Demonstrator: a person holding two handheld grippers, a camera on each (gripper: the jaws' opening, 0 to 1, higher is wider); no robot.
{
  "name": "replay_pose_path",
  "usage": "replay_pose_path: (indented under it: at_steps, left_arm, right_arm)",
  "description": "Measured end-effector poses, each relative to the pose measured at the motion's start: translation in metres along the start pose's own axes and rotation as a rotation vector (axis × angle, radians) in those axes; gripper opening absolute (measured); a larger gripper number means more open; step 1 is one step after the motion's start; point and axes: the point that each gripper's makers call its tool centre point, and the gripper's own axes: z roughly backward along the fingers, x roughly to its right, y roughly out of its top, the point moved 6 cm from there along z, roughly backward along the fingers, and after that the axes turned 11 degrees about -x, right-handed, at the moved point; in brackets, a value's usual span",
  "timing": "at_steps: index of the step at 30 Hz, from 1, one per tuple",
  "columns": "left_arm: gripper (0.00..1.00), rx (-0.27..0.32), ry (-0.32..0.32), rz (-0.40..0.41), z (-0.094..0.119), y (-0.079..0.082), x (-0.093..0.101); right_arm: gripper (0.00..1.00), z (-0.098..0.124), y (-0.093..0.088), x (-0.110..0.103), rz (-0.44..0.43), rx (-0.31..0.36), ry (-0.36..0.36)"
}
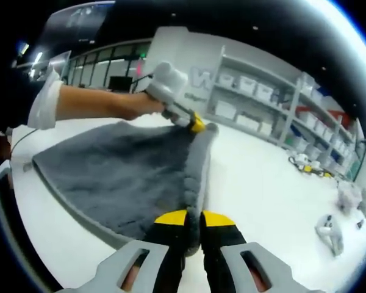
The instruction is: Open the folded towel by lifting each exposed corner and separating the folded layers until the towel lies flat within the target outline without major curled edges
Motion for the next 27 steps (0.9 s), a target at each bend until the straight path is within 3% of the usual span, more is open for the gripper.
replay_pose_path:
  at_steps: [6, 27]
  left_arm:
    - [0.04, 0.022, -0.011, -0.004, -0.005, 0.011, 0.004]
    - [0.04, 0.011, -0.049, -0.017, -0.034, 0.022, 0.018]
  right_arm:
    - [0.04, 0.001, -0.005, 0.010, -0.013, -0.009, -0.024]
    - [0.04, 0.004, -0.014, 0.027, -0.038, -0.009, -0.088]
